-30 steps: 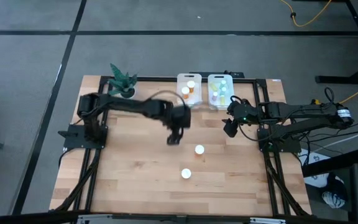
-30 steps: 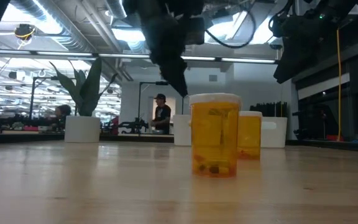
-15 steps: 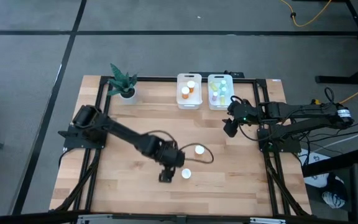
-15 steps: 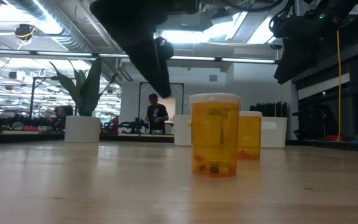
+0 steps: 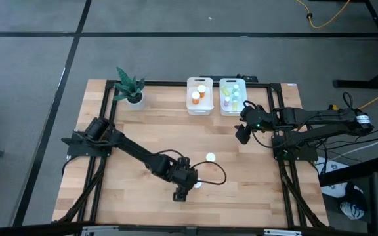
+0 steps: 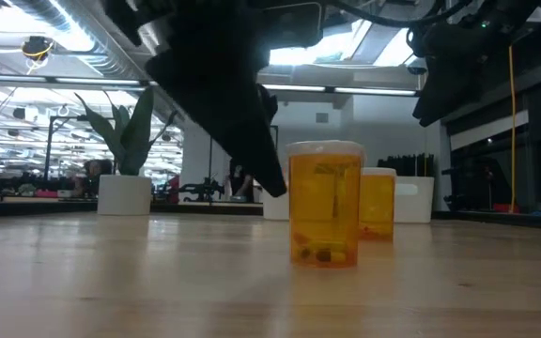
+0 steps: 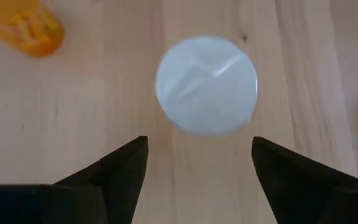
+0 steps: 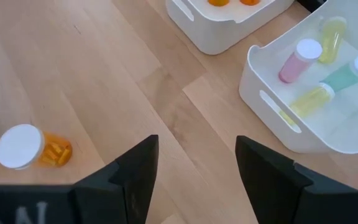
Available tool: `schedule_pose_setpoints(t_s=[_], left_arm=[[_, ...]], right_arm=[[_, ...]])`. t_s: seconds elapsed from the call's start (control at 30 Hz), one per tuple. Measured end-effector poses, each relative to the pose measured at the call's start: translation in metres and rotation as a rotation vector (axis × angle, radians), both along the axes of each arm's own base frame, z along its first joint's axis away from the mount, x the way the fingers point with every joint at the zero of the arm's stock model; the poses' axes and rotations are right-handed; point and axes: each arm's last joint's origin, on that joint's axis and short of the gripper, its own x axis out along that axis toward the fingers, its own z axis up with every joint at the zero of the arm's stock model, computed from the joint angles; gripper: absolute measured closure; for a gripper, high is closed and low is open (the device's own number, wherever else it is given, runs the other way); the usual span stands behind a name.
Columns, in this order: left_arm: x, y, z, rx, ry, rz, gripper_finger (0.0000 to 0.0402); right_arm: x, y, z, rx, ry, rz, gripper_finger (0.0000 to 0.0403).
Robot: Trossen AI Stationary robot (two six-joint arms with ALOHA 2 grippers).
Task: Pick and place medicine bottles into bin by pill shape (circle, oval)
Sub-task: Put the large orange pill bottle into the left white bin
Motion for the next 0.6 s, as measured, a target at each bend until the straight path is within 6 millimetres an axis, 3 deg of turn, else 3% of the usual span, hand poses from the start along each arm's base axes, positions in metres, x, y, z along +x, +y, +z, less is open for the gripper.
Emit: schedule_pose_setpoints(t_s=[0.23, 0.6], left_arm=[[0.0044, 0.0084, 0.0007, 0.0, -0.014, 0.03, 0.0124], [0.0068, 0.0038, -0.0017, -0.035, -0.028, 0.011, 0.0124]], right_arm=[[0.0001, 0.0, 0.0002, -0.001, -0.001, 0.001, 0.0187], [0.0, 0.0, 0.0001, -0.003, 0.001, 0.003, 0.0187]])
